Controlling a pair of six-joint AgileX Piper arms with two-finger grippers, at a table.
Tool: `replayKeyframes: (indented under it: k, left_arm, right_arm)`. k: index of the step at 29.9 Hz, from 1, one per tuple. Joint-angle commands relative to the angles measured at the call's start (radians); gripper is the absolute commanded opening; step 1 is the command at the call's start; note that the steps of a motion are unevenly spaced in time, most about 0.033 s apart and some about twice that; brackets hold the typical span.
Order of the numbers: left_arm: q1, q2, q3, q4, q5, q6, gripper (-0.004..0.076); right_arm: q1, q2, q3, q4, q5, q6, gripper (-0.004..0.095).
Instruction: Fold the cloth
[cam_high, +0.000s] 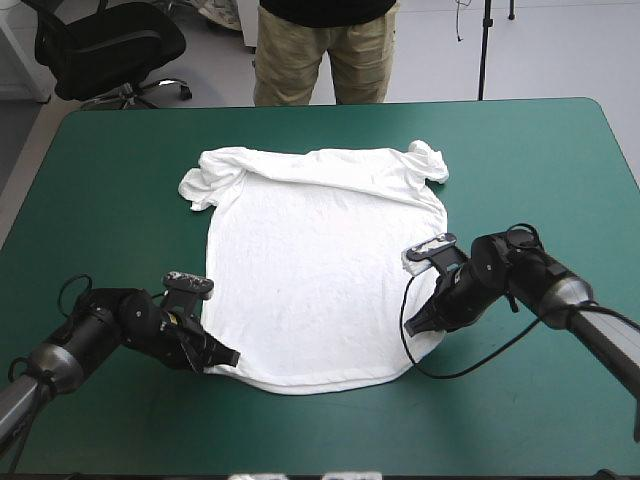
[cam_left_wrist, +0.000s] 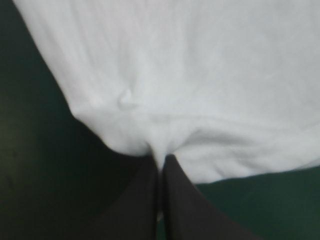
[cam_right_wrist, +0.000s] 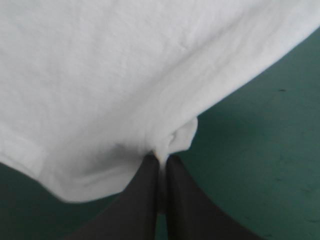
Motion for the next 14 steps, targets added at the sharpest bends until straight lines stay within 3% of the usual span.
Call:
replayKeyframes:
  k: [1, 7, 14]
  left_arm:
    - [-0.004, -0.071, -0.116, 0.017, 0.038, -0.021, -0.0017]
    - [-0.004, -0.126, -0.370, 0.104, 0.126, -0.033, -0.0017]
    - [-0.004, -0.131, -0.754, 0.139, 0.114, 0.003, -0.0017]
  right_arm:
    - [0.001, -0.123, -0.076, -0.011, 0.055, 0.003, -0.0009]
    - [0.001, -0.274, -0.221, -0.034, 0.097, 0.003, -0.0013]
    - [0.001, -0.333, -0.555, -0.057, 0.087, -0.069, -0.0013]
